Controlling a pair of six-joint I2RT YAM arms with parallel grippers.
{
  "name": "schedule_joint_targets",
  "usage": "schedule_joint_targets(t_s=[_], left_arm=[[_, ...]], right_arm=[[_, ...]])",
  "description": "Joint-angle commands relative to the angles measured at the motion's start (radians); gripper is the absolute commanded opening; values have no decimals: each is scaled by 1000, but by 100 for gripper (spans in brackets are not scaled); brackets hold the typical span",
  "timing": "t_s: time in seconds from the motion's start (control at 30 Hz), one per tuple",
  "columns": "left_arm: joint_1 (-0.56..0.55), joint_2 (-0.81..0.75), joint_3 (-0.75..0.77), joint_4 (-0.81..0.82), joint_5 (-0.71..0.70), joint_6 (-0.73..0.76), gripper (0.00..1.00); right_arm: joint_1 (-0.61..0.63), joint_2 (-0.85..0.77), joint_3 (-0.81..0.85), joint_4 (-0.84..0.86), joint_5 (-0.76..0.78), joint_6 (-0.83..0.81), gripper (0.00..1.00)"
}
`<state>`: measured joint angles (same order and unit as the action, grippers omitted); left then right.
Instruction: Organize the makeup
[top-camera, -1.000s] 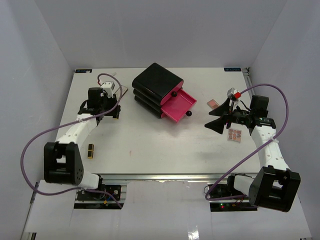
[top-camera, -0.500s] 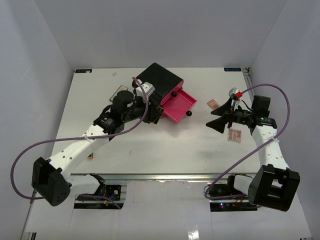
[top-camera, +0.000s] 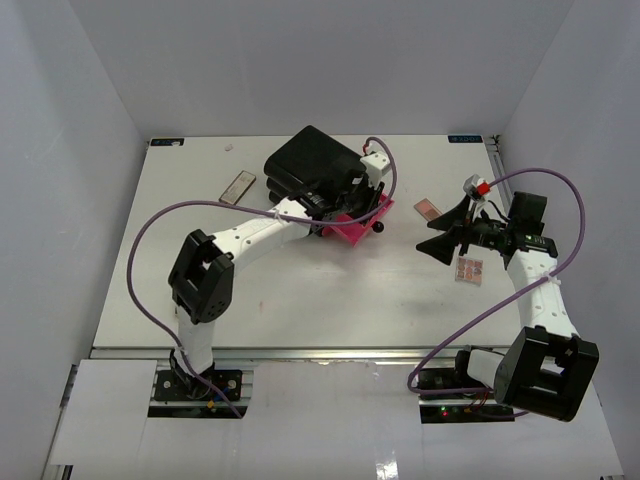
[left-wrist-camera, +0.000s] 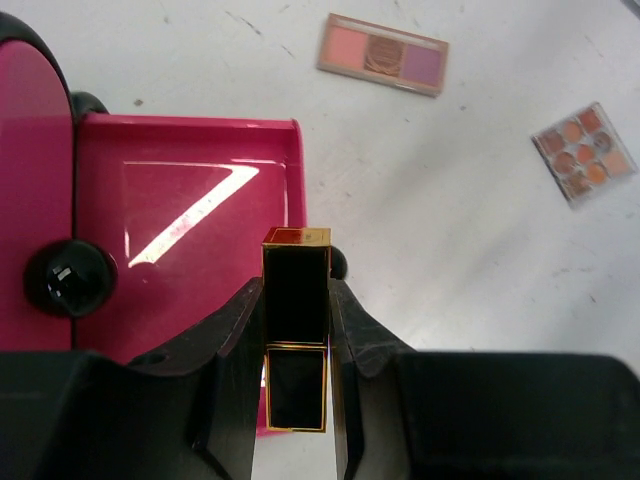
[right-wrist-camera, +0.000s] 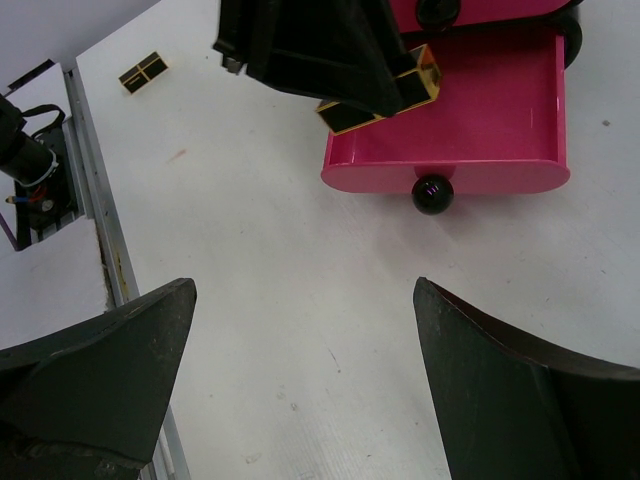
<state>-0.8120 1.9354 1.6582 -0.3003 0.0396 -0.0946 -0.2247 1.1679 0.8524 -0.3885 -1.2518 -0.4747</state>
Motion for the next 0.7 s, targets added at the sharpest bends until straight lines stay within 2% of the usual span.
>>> schedule_joint_targets(t_s=[0.0,0.3,0.53,0.67], left_arm=[[-8,50,143,-59,-116,52,25],[-7,119,180,-75,-185,90,34],[-7,125,166,-75,-164,90,52],[-7,120,146,-74,-150,89,58]], right_arm=[[-15,7,-12,14,-16,1,96],[-26,17,-12,15,-19,5,96],[-34,22,-10,13,-14,5,96],[-41,26,-12,14,-12,6,96]])
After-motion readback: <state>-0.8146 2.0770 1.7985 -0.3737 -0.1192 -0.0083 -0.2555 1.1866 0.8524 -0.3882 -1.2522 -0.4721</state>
